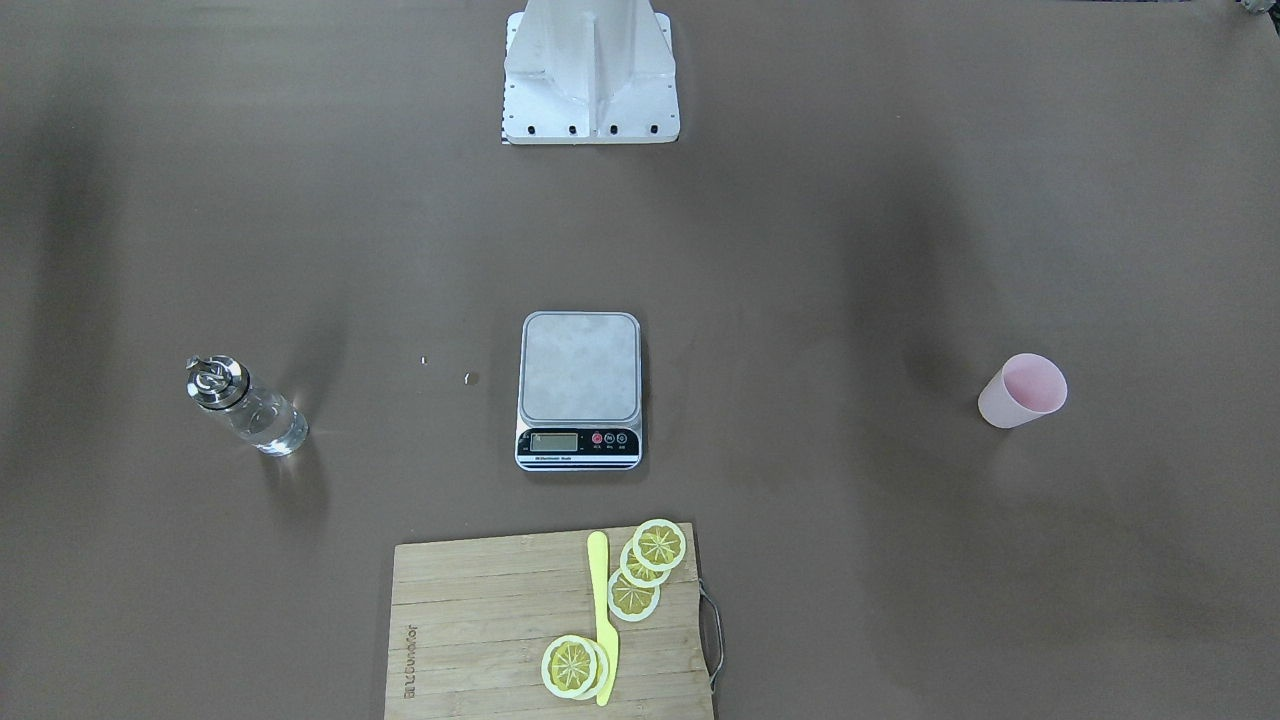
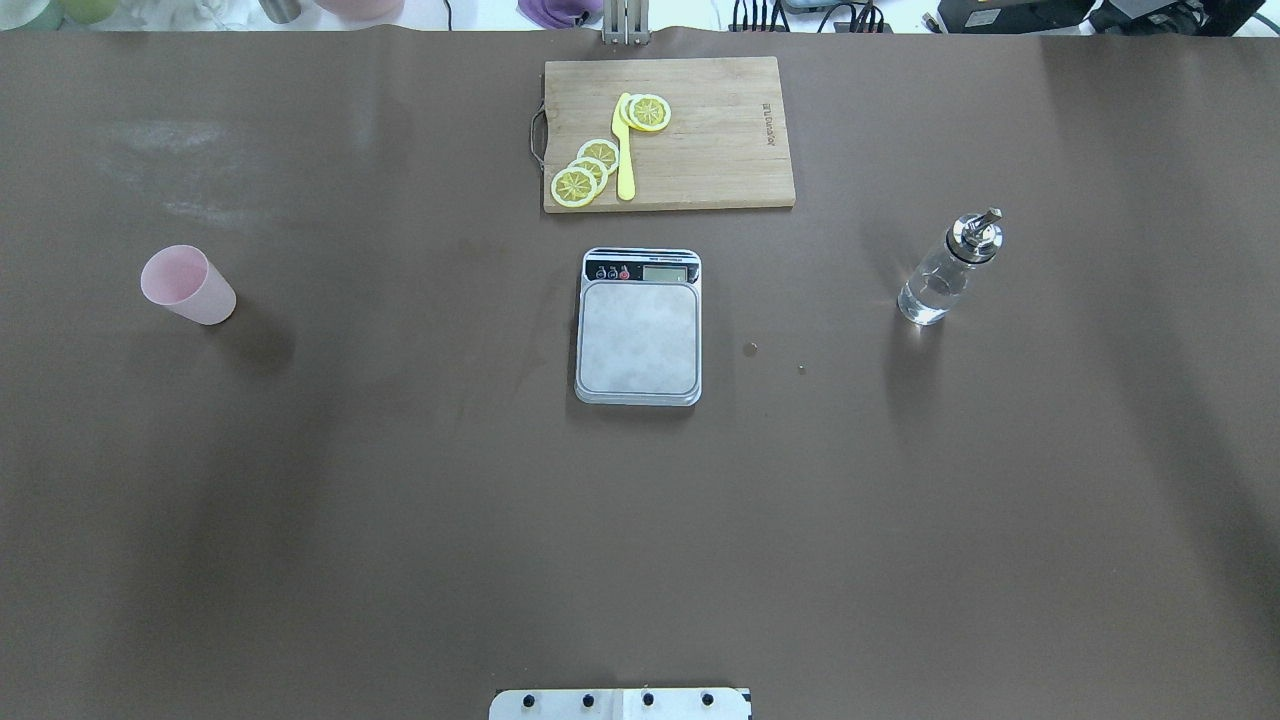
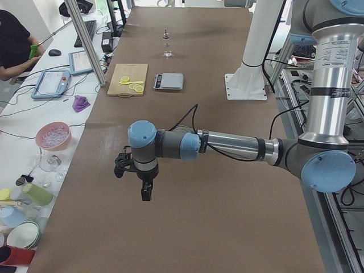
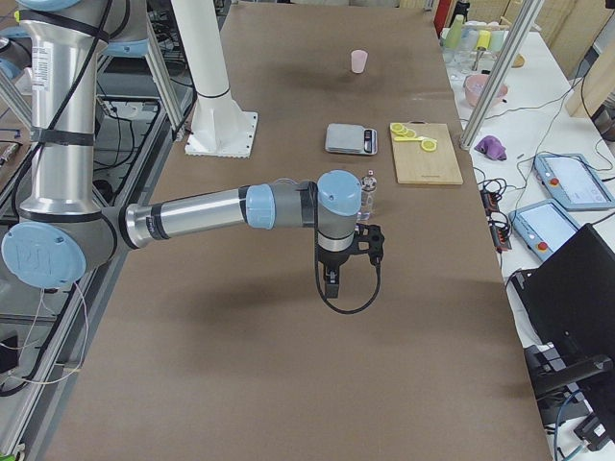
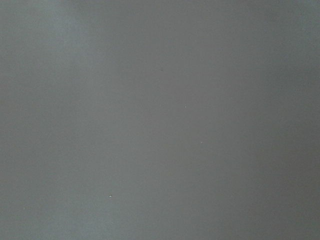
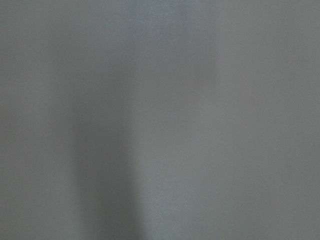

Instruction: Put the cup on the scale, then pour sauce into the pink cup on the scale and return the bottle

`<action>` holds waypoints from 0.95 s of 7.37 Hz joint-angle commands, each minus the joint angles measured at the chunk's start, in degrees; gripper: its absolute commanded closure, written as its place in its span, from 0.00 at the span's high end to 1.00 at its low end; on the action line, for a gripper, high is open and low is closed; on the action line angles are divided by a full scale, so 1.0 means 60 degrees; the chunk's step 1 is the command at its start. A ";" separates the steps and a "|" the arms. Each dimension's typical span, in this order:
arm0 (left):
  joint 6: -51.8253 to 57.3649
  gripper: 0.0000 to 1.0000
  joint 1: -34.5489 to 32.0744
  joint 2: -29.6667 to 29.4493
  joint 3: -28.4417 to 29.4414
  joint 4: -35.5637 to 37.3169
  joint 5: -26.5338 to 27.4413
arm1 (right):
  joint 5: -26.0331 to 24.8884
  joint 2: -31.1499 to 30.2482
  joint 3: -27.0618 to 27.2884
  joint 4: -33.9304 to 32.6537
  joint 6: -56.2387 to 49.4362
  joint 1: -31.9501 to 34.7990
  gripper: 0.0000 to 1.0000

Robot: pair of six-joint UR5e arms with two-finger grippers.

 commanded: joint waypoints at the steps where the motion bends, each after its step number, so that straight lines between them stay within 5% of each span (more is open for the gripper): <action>1: 0.0004 0.98 0.0191 0.0013 -0.0039 -0.0180 -0.0001 | 0.0029 -0.0004 0.0014 0.0000 -0.0039 -0.0004 1.00; 7: -0.0055 0.98 0.0206 0.0145 -0.0141 -0.0196 -0.0277 | 0.0132 0.0010 0.0014 0.0000 -0.0054 -0.0034 1.00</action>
